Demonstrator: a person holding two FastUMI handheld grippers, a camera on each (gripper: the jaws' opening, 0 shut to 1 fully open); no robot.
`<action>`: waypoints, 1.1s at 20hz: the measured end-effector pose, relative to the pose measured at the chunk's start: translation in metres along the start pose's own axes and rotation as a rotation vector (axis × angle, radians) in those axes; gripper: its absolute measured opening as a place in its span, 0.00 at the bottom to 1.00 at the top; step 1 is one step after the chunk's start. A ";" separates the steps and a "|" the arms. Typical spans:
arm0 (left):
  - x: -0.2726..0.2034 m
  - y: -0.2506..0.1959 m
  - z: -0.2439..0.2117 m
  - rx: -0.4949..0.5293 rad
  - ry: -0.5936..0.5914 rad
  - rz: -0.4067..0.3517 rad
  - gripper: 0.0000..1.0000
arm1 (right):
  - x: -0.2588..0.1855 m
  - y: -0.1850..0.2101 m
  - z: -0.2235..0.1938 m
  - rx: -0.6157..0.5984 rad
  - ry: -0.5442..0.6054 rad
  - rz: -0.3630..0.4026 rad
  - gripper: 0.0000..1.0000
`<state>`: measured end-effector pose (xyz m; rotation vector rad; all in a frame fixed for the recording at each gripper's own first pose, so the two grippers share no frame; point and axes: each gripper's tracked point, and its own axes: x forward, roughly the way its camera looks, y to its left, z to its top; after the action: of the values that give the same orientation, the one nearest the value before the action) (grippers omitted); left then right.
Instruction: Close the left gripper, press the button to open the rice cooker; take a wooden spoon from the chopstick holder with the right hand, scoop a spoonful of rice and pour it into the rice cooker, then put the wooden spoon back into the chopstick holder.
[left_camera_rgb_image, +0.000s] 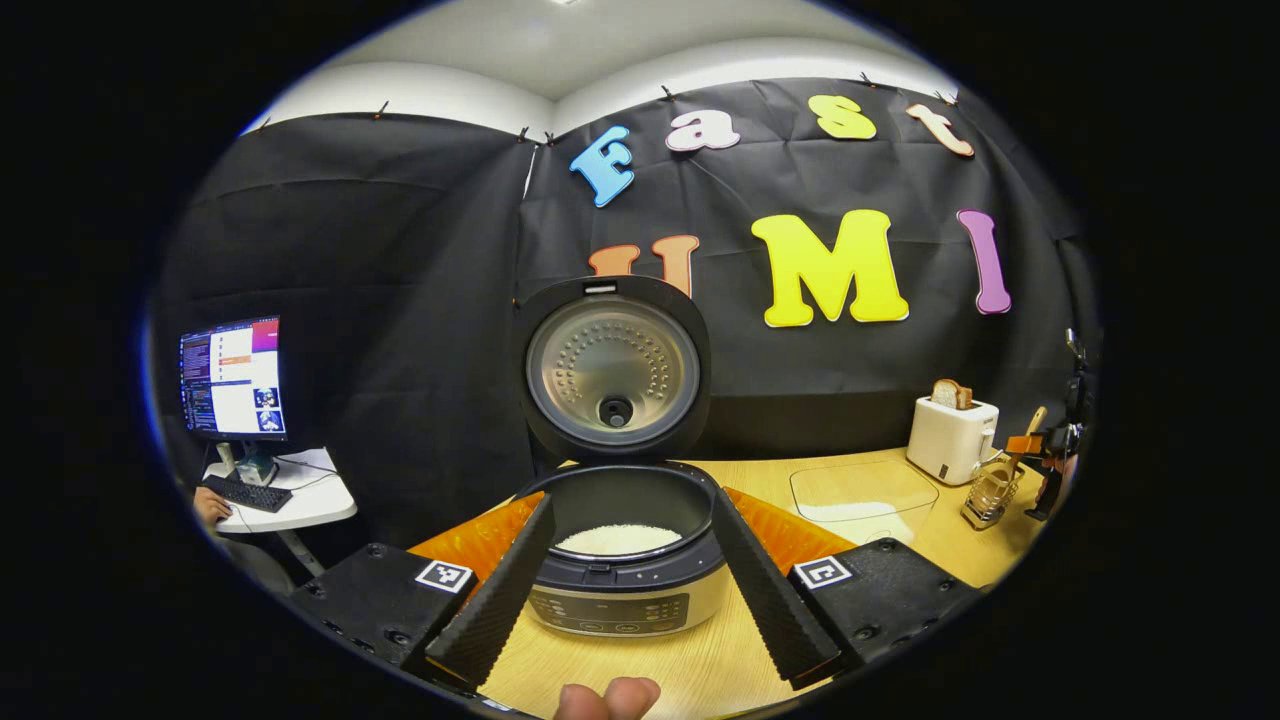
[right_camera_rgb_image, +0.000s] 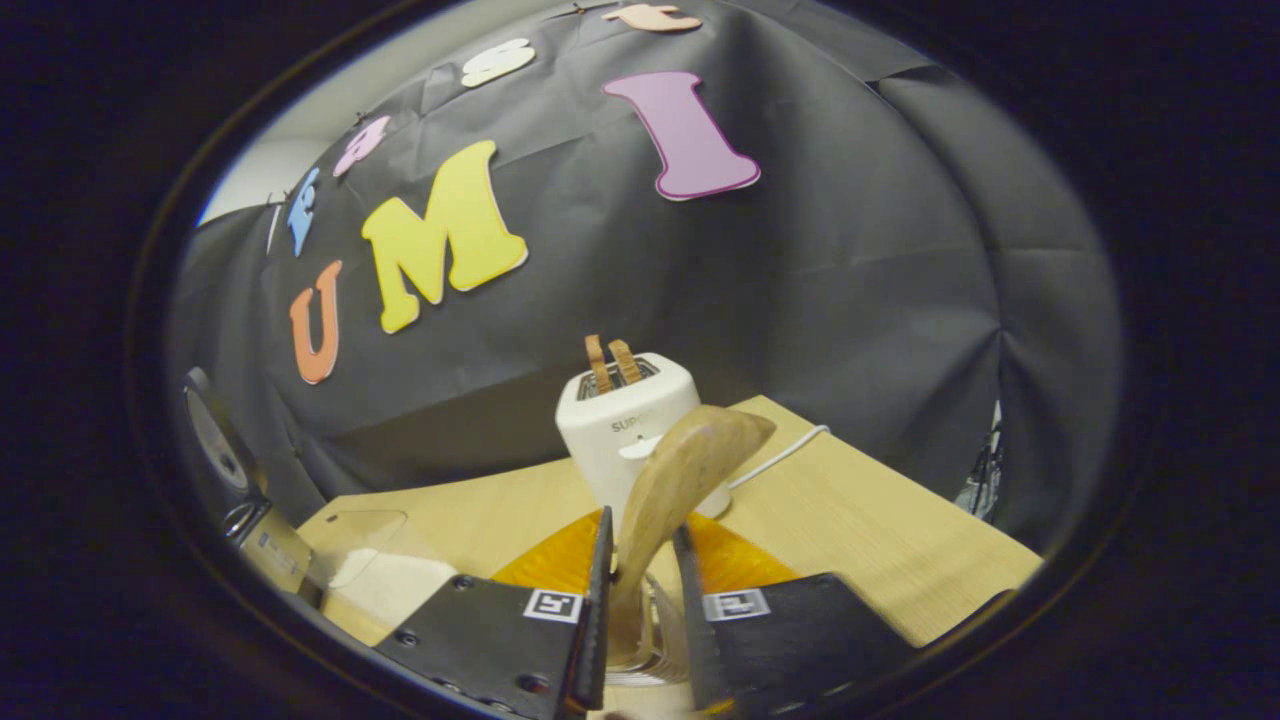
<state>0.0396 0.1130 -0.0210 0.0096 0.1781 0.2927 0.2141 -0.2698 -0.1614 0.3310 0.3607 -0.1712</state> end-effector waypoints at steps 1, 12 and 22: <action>-0.001 0.001 -0.001 -0.002 0.002 0.001 1.00 | 0.001 0.000 -0.001 -0.004 0.003 -0.008 0.14; -0.008 0.013 -0.007 -0.034 -0.020 -0.024 1.00 | -0.024 0.027 0.035 -0.109 -0.097 -0.003 0.00; -0.008 0.027 -0.025 -0.082 -0.025 -0.048 1.00 | -0.062 0.134 0.100 -0.258 -0.274 0.051 0.00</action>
<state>0.0200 0.1357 -0.0434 -0.0719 0.1408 0.2515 0.2180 -0.1728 -0.0116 0.0599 0.1001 -0.1159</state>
